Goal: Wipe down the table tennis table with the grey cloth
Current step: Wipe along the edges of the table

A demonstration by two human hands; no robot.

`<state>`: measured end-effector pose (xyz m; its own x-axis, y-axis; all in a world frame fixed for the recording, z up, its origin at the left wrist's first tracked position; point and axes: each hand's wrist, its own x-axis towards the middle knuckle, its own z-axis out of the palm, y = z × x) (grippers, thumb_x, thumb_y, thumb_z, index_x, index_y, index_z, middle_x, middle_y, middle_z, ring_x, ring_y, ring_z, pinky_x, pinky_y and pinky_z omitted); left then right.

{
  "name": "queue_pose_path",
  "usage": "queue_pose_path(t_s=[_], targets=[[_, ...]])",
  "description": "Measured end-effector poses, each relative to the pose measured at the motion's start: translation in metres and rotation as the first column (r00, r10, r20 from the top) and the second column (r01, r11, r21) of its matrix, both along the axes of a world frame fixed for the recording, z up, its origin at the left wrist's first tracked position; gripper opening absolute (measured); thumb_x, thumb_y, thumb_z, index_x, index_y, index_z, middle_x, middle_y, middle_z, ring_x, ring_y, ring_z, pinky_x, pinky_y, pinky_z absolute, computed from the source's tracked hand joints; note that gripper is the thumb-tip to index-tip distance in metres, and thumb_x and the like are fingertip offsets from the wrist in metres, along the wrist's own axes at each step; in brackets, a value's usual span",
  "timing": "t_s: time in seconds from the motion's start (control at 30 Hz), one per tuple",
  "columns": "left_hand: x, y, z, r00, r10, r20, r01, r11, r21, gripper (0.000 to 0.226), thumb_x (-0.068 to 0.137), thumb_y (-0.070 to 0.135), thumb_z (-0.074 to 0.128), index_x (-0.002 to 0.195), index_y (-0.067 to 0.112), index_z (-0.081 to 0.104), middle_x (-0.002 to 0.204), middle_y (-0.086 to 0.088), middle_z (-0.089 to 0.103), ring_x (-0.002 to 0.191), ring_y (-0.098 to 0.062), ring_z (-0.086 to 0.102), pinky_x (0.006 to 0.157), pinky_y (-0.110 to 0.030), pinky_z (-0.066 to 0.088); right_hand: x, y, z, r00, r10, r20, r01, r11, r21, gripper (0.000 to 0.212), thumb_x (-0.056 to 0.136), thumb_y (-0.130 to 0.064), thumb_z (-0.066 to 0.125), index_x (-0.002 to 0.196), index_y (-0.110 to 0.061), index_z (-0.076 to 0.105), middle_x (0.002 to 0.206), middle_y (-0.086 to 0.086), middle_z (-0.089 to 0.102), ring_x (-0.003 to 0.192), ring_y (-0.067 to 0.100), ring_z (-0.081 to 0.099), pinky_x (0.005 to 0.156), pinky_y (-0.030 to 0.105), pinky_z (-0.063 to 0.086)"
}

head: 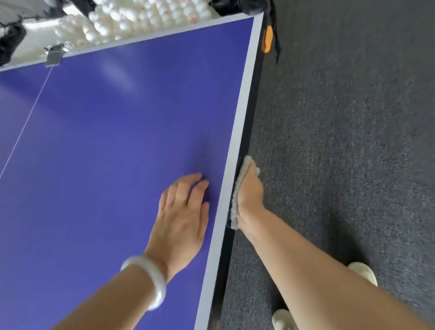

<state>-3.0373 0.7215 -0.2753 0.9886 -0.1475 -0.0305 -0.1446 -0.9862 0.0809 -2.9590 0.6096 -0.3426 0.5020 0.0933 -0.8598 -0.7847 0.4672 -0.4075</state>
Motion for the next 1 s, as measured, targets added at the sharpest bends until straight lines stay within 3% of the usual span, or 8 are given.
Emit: queue_pose_path(t_s=[0.2,0.33,0.47,0.6,0.7,0.8,0.9,1.0], targets=[[0.109,-0.032,-0.015,1.000,0.003,-0.016,-0.003,1.000,0.012,0.051,0.107,0.026,0.029,0.156,0.015,0.025,0.165,-0.002,0.017,0.152,-0.018,0.010,0.124,-0.039,0.009,0.004,0.003,-0.014,0.999,0.041,0.012,-0.041,0.999,-0.031,0.076,0.096,-0.068,0.036,0.133,-0.006,0.057,0.131,0.013,0.062,0.122,0.032,0.057,0.111,0.046,0.039],[0.114,-0.028,-0.021,1.000,0.013,0.020,-0.011,0.994,-0.108,0.052,0.104,0.025,0.025,0.155,0.020,0.030,0.163,0.003,0.022,0.152,-0.012,0.012,0.124,-0.039,0.010,-0.007,-0.003,-0.007,0.991,0.088,0.097,-0.081,0.994,-0.073,0.066,0.099,-0.064,0.031,0.119,-0.012,0.066,0.116,0.009,0.070,0.113,0.026,0.063,0.104,0.042,0.046],[0.114,-0.024,-0.023,0.999,0.001,0.042,0.006,0.987,-0.161,0.050,0.104,0.018,0.028,0.154,0.020,0.033,0.163,0.004,0.024,0.151,-0.009,0.012,0.124,-0.040,0.013,-0.019,0.002,0.013,0.969,0.043,0.244,0.010,0.977,-0.211,0.037,0.104,-0.047,0.033,0.120,-0.022,0.056,0.109,-0.010,0.061,0.105,0.011,0.057,0.088,0.017,0.037],[0.115,-0.022,-0.024,0.999,-0.001,0.039,0.009,0.978,-0.207,0.051,0.104,0.013,0.030,0.154,0.019,0.033,0.163,0.005,0.024,0.151,-0.007,0.011,0.123,-0.041,0.014,0.057,0.004,0.015,0.970,-0.029,0.241,0.091,0.964,-0.252,0.052,0.104,-0.050,0.033,0.128,-0.009,0.053,0.127,0.010,0.062,0.118,0.026,0.058,0.103,0.036,0.043],[0.116,-0.021,-0.025,0.999,-0.012,0.032,0.019,0.977,-0.214,0.052,0.103,0.010,0.030,0.154,0.017,0.032,0.163,0.003,0.024,0.152,-0.010,0.013,0.123,-0.043,0.015,0.120,-0.006,0.009,0.968,-0.020,0.249,0.075,0.974,-0.216,0.057,0.102,-0.056,0.031,0.132,-0.012,0.052,0.129,0.008,0.061,0.120,0.026,0.057,0.107,0.041,0.042],[0.115,-0.022,-0.024,1.000,0.002,0.013,0.001,0.975,-0.221,0.052,0.102,0.012,0.029,0.154,0.015,0.032,0.163,0.003,0.023,0.152,-0.010,0.013,0.123,-0.045,0.016,0.096,-0.002,0.007,0.912,0.003,0.411,0.117,0.957,-0.266,0.043,0.101,-0.054,0.039,0.123,-0.020,0.052,0.121,0.001,0.061,0.123,0.021,0.055,0.102,0.033,0.041],[0.116,-0.021,-0.026,1.000,0.008,0.009,-0.006,0.971,-0.238,0.055,0.102,0.021,0.043,0.154,0.012,0.030,0.163,0.005,0.021,0.152,-0.007,0.010,0.123,-0.039,0.012,0.027,0.010,0.012,0.834,0.025,0.551,0.168,0.940,-0.296,0.071,0.091,-0.062,0.044,0.144,-0.014,0.040,0.139,0.001,0.053,0.134,0.014,0.047,0.112,0.034,0.037],[0.115,-0.019,-0.027,1.000,0.024,0.005,-0.021,0.963,-0.268,0.057,0.103,0.023,0.045,0.156,0.012,0.025,0.163,0.008,0.020,0.151,-0.005,0.009,0.123,-0.035,0.009,0.028,0.014,0.008,0.861,0.038,0.507,0.122,0.953,-0.279,0.079,0.084,-0.069,0.042,0.137,-0.010,0.046,0.129,0.011,0.059,0.126,0.024,0.054,0.108,0.045,0.041]])
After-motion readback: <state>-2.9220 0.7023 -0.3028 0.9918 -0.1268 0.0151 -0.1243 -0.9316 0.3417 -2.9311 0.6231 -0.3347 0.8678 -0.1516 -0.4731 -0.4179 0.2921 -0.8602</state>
